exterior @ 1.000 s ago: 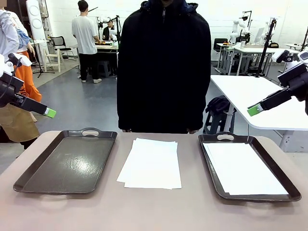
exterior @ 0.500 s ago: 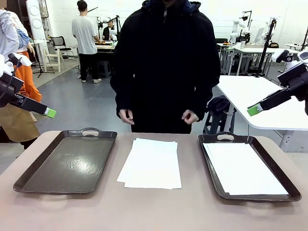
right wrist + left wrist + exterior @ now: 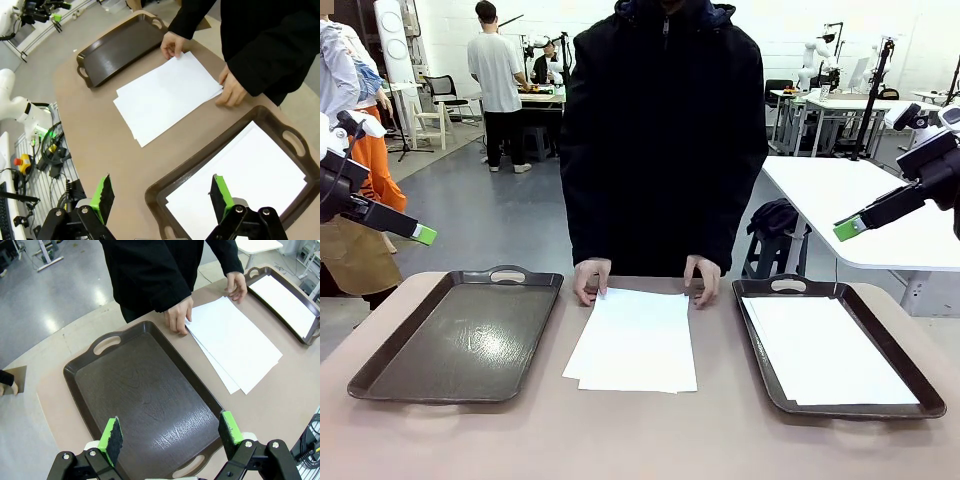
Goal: Sort the A4 documents.
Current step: Receive the A4 Paper.
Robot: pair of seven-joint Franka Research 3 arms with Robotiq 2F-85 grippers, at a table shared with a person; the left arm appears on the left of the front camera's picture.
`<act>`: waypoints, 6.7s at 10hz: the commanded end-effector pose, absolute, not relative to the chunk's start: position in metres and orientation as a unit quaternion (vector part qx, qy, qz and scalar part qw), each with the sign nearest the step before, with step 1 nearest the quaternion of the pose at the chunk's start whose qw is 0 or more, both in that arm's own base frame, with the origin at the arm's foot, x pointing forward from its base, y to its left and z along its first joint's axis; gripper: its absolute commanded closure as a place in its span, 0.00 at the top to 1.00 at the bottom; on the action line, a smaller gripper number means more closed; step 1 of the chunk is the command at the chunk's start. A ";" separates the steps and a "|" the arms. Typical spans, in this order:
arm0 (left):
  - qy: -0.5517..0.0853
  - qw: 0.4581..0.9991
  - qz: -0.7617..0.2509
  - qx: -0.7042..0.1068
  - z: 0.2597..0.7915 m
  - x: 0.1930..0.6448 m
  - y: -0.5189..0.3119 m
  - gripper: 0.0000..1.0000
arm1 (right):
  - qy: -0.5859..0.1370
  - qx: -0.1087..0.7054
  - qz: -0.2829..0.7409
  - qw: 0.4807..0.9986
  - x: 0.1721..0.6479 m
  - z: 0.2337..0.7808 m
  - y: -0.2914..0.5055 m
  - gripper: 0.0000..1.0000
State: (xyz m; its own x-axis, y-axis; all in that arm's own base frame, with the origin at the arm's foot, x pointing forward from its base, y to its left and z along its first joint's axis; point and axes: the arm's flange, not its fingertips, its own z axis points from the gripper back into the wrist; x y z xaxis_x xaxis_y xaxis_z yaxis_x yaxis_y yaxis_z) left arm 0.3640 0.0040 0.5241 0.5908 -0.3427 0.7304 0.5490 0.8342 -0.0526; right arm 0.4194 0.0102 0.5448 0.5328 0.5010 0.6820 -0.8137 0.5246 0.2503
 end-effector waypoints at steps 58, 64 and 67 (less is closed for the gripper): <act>-0.378 0.880 -0.251 -0.142 0.522 0.366 0.005 1.00 | -0.100 0.605 0.088 0.785 0.551 0.397 0.211 1.00; -0.378 0.880 -0.251 -0.142 0.522 0.366 0.005 1.00 | -0.101 0.643 0.006 0.759 0.567 0.378 0.240 1.00; -0.378 0.880 -0.251 -0.142 0.522 0.366 0.005 1.00 | -0.093 0.641 -0.002 0.762 0.560 0.373 0.250 1.00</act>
